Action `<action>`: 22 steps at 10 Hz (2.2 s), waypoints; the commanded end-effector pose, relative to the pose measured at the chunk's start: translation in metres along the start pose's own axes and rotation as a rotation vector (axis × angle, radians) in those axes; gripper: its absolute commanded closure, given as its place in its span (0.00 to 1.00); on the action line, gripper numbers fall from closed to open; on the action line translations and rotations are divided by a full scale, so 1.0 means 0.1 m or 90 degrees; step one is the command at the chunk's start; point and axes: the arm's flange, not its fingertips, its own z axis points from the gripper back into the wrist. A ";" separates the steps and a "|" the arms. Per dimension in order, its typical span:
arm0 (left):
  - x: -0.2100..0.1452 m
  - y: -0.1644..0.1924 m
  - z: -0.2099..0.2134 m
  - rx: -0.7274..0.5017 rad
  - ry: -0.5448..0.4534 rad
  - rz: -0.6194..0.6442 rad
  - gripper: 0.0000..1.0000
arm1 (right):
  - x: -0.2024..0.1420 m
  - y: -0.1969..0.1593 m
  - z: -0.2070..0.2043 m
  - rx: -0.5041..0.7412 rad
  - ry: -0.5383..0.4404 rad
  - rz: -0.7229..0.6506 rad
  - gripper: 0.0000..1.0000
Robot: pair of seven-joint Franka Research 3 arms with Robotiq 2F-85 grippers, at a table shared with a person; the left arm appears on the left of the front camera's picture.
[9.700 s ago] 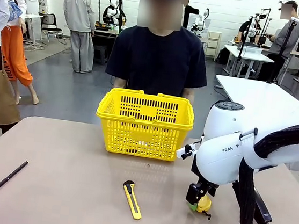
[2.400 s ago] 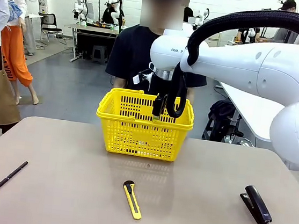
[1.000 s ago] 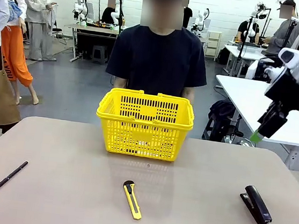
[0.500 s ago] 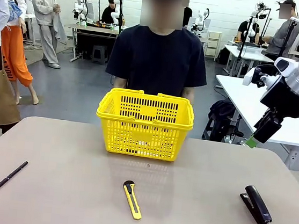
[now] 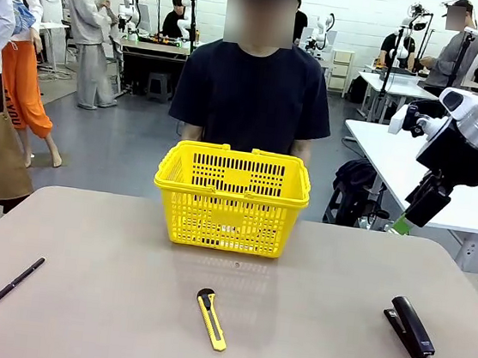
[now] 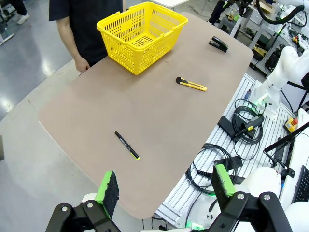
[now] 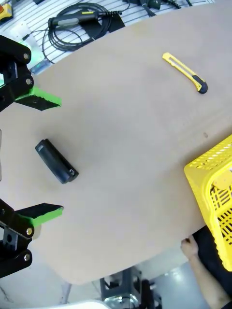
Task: Place the items the person wants into the basket.
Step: Pick up the item the person points to and place it in the Market Basket.
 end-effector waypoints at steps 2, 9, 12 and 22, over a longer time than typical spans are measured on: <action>-0.01 -0.01 0.00 -0.005 -0.006 -0.014 0.00 | -0.31 0.14 0.89 -0.062 -0.114 0.023 0.00; -0.01 -0.01 0.00 -0.005 -0.006 -0.014 0.00 | -2.02 -0.14 3.21 0.124 -0.432 -0.017 0.00; -0.01 -0.01 0.00 -0.005 -0.006 -0.014 0.00 | -2.43 -0.40 3.33 0.056 -0.462 -0.074 0.00; -0.01 -0.01 0.00 -0.005 -0.006 -0.014 0.00 | -2.73 -0.35 2.82 0.005 -0.338 -0.107 0.00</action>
